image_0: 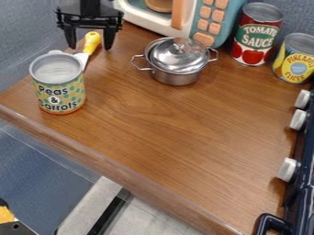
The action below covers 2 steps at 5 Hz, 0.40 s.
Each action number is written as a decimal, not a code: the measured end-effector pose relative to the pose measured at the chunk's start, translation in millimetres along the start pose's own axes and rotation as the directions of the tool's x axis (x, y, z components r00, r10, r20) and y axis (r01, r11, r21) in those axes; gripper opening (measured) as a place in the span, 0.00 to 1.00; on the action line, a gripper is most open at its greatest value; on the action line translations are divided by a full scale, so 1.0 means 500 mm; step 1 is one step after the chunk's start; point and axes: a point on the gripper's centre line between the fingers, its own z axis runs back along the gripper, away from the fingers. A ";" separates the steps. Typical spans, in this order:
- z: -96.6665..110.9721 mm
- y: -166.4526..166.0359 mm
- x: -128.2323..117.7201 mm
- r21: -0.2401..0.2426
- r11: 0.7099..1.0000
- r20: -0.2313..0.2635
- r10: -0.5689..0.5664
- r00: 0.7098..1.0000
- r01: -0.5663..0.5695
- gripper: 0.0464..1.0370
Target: Put the knife on the lower part of the table.
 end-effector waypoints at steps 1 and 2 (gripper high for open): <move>-0.012 -0.016 0.011 -0.024 1.000 0.012 -0.017 1.000 0.017 0.91; -0.012 -0.026 0.008 -0.036 0.999 0.013 -0.019 1.000 0.020 0.61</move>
